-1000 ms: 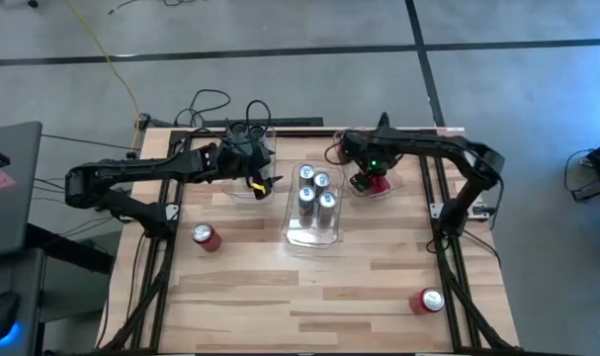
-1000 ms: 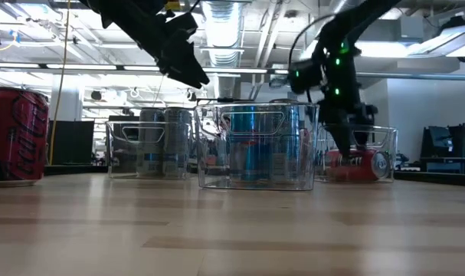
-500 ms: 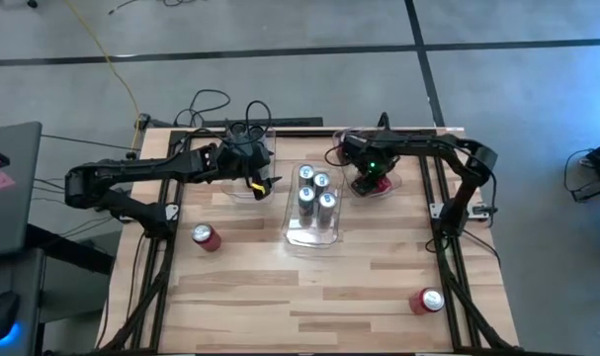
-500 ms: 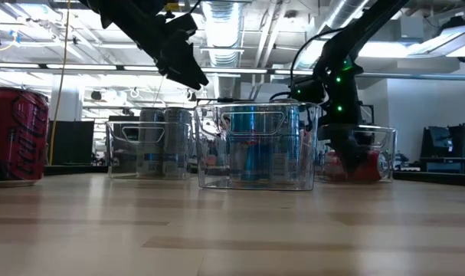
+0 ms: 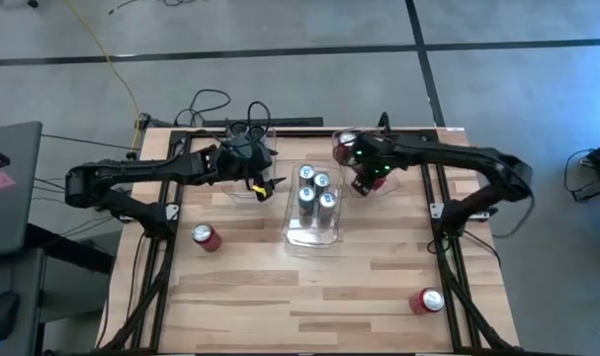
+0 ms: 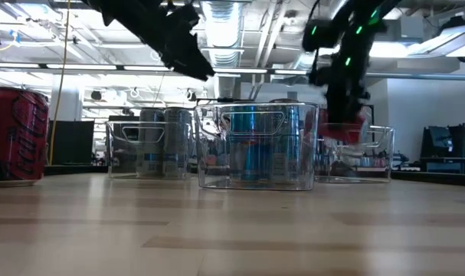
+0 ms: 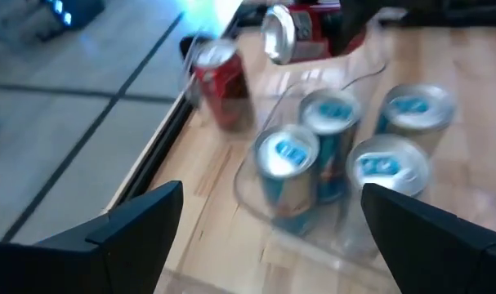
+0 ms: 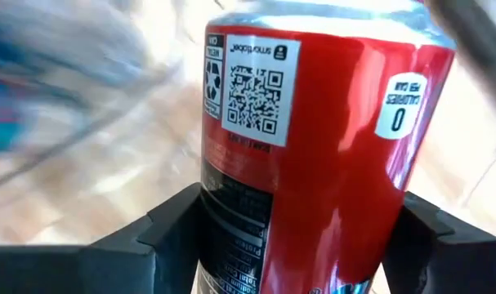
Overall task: Sort soda cans
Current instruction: Put the red-black soda can into the right transparent bin
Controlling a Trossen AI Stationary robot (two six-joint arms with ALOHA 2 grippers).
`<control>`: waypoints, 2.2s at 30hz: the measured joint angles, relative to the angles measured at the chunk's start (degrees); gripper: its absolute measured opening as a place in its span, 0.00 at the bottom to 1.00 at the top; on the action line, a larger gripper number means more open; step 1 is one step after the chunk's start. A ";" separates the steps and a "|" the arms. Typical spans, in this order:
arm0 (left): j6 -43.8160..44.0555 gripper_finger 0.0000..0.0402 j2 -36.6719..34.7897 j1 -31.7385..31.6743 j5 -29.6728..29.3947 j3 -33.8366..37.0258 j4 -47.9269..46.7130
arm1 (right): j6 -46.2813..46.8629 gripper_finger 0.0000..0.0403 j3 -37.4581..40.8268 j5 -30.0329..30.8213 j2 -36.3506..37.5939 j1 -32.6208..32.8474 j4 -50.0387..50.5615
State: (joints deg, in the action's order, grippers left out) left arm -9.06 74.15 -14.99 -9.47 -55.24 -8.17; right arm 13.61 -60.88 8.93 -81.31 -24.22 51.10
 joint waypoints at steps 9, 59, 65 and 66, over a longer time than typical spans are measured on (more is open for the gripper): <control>-2.55 0.93 2.73 6.71 11.05 -0.02 12.38 | 0.71 0.70 -0.09 -0.01 12.83 16.62 -2.69; 1.16 0.80 22.60 22.10 13.26 -4.26 31.54 | 9.05 0.69 -0.31 14.14 -4.18 49.08 -27.99; 2.25 0.75 22.53 22.10 14.03 -4.26 31.29 | 10.41 0.73 -0.28 13.66 -4.18 49.10 -28.15; 2.31 0.75 22.53 22.09 14.41 -4.26 31.56 | 10.49 0.77 -0.28 13.64 -4.18 49.10 -28.21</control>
State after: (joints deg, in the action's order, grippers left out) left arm -6.75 96.68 7.10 4.94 -59.51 23.39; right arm 24.10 -61.17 22.56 -85.49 24.88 22.89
